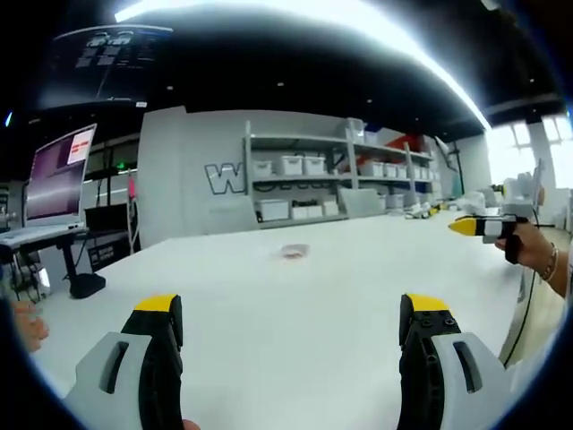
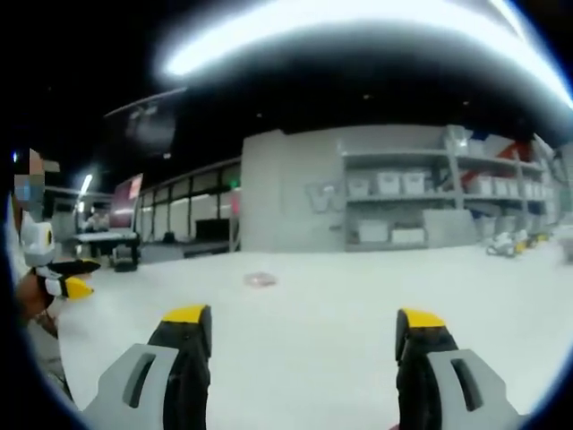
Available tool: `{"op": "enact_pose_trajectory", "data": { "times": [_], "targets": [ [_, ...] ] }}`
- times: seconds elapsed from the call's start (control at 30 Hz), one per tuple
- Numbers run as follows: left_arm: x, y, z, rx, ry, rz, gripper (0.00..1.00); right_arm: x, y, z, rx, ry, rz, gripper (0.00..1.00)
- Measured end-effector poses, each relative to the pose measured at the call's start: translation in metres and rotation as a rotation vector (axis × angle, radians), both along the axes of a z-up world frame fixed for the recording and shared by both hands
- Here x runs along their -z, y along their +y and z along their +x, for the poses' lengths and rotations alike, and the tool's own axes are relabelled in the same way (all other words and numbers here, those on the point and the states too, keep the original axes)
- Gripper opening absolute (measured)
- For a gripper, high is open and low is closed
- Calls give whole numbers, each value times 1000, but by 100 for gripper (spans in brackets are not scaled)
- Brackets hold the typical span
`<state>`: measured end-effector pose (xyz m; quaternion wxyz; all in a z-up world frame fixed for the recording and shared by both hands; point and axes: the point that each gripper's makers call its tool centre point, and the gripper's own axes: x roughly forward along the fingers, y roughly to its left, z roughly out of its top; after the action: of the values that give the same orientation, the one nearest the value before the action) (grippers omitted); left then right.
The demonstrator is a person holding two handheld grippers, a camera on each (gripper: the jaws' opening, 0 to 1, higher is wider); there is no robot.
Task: Open the resealable bag by pulling the two sides of the seal apart until the entire bag opening is separated and visibly accessible.
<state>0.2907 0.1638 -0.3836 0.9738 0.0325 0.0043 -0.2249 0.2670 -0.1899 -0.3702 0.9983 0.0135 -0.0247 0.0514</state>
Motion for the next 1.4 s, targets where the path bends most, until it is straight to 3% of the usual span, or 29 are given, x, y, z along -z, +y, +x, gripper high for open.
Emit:
{"op": "enact_pose_trajectory", "data": {
  "times": [0.37,1.4],
  "targets": [
    [3,7,5,-15,-17,-17,100,-3,-8,-1,40,-39,-23,85],
    [2,8,9,-3,-21,-34,100,-8,-4,-10,50,-33,-30,85]
  ]
}}
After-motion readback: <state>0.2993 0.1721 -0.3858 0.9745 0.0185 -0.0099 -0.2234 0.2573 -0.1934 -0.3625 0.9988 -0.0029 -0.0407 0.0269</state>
